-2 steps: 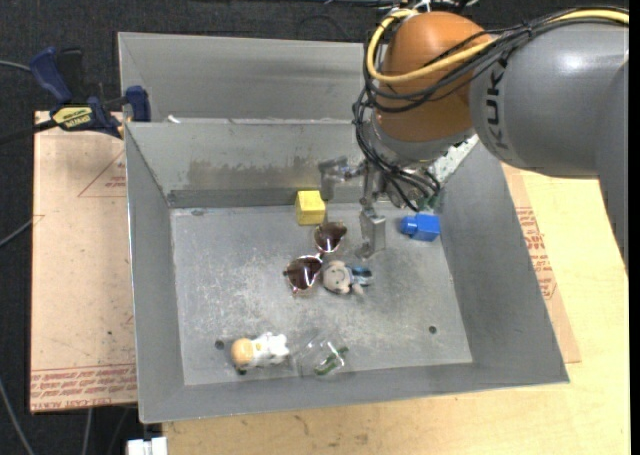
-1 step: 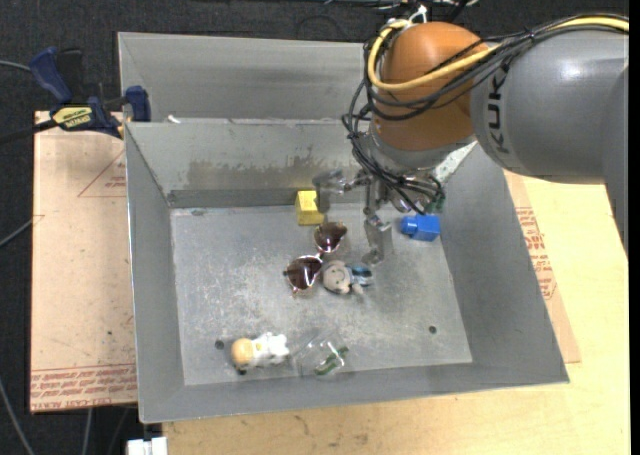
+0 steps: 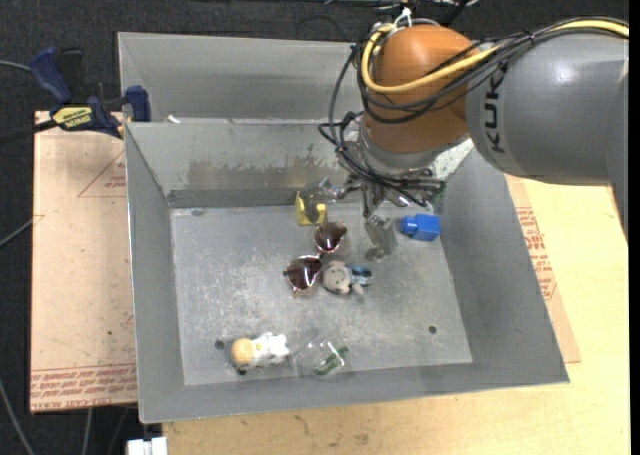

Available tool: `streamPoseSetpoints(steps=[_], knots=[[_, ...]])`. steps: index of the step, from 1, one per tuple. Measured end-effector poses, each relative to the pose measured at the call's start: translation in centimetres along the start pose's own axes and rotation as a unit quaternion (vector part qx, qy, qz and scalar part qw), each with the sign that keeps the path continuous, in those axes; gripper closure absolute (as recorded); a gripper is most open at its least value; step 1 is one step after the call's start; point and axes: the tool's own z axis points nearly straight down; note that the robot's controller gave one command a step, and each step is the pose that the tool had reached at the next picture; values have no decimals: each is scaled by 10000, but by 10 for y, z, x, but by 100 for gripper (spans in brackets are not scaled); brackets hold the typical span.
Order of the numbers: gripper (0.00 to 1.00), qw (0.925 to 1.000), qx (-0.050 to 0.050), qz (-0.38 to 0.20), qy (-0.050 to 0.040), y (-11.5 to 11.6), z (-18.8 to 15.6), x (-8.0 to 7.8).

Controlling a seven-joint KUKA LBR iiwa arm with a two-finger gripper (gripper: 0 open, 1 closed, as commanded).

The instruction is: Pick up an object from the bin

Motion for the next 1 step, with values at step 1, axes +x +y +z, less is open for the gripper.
streamPoseSetpoints(steps=[1], knots=[[0, 9987, -25, -516, 17, 13, 77, 5]])
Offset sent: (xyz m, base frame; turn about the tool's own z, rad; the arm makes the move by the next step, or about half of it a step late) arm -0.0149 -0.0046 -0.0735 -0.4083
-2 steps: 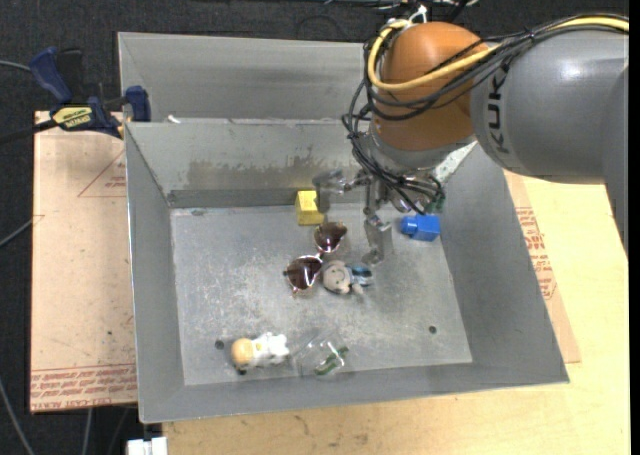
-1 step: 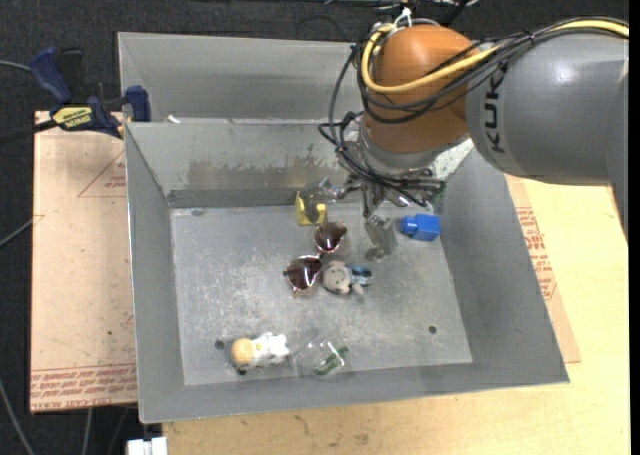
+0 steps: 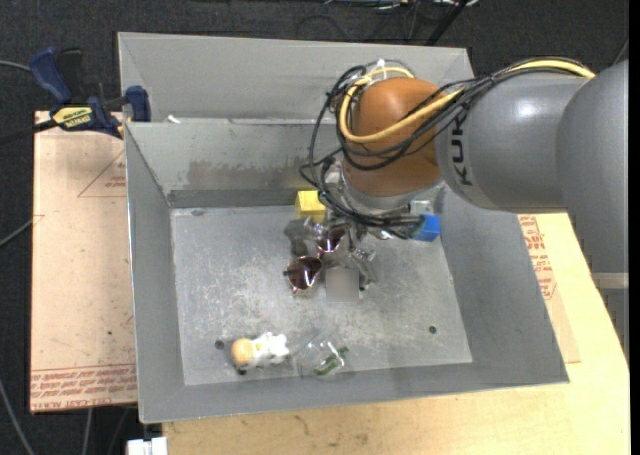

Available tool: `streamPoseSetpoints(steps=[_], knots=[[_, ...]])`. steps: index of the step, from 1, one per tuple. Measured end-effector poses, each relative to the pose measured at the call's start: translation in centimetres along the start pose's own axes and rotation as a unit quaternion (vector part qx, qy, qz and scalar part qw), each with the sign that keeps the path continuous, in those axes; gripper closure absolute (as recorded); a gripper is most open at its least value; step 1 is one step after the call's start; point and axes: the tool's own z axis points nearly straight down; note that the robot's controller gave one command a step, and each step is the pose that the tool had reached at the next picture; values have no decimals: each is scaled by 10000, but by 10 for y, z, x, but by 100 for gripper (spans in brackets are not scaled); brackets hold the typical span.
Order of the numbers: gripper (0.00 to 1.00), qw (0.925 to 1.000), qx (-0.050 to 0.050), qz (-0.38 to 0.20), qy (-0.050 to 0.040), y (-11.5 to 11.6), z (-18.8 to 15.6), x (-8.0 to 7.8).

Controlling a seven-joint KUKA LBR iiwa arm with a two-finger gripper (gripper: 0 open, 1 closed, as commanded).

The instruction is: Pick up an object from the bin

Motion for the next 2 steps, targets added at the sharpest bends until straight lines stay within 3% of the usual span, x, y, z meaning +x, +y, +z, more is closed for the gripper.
streamPoseSetpoints(steps=[1, 2], knots=[[100, 9888, 20, -1495, -15, -4, -5, 7], [100, 9888, 19, -1494, -15, -4, -5, 7]])
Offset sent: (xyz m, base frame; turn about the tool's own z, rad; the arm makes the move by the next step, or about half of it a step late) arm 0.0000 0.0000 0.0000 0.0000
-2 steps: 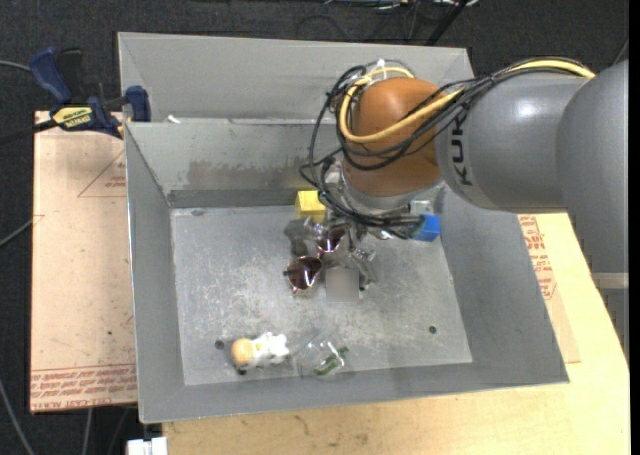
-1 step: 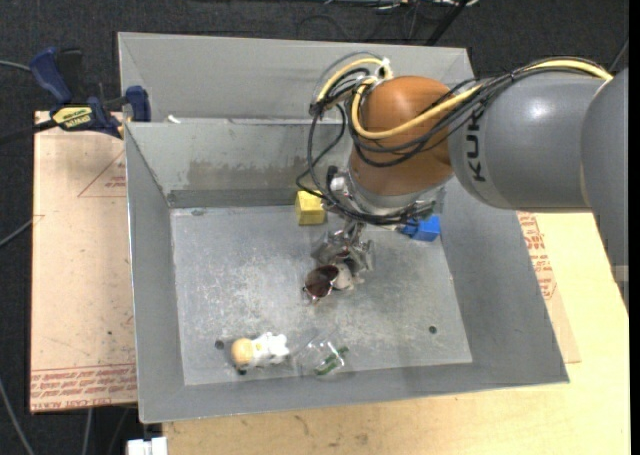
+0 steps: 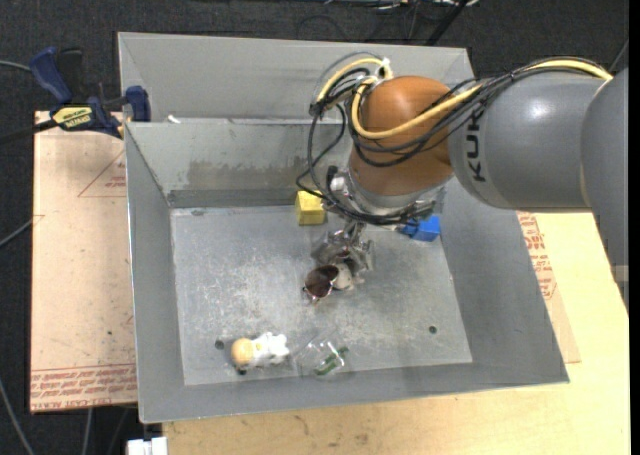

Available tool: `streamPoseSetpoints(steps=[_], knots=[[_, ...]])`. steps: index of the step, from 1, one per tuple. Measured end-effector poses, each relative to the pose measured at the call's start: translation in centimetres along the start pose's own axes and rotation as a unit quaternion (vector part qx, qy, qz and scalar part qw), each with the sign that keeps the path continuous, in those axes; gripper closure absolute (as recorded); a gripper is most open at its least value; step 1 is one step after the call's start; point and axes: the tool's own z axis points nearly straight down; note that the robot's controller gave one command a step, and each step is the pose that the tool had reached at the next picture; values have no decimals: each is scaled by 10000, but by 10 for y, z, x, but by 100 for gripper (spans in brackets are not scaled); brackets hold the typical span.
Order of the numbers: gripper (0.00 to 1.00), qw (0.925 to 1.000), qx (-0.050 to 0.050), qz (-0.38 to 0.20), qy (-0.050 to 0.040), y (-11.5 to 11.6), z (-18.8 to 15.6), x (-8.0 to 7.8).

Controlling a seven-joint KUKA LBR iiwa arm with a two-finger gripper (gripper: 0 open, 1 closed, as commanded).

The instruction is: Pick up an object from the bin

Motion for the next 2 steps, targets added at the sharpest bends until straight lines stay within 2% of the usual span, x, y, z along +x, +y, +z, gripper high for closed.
streamPoseSetpoints(steps=[2], knots=[[100, 10000, -31, -2, 15, 2, -18, 1]])
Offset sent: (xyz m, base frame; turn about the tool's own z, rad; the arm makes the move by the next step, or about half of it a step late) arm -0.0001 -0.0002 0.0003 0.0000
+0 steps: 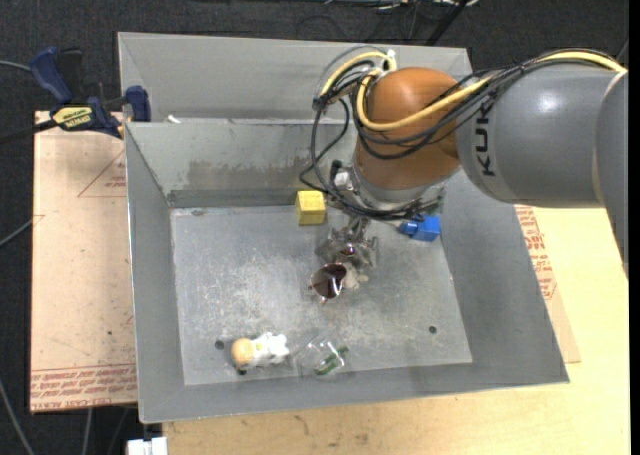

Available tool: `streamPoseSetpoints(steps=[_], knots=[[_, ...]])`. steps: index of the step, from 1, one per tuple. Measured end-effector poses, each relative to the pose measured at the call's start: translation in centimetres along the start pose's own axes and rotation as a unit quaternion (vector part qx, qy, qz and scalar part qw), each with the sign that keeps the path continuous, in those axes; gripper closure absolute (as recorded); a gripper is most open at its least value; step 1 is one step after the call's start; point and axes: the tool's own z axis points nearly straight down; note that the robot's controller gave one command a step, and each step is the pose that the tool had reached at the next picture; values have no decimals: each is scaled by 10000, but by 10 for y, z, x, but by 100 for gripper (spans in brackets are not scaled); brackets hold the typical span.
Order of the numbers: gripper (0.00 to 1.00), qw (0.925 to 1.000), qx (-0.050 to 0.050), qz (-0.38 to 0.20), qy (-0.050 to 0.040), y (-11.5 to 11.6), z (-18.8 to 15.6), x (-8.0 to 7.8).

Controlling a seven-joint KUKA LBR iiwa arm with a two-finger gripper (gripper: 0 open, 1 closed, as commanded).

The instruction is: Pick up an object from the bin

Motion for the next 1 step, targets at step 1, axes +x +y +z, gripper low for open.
streamPoseSetpoints(steps=[1], knots=[[100, 10000, 23, 5, -7, -1, -15, -1]])
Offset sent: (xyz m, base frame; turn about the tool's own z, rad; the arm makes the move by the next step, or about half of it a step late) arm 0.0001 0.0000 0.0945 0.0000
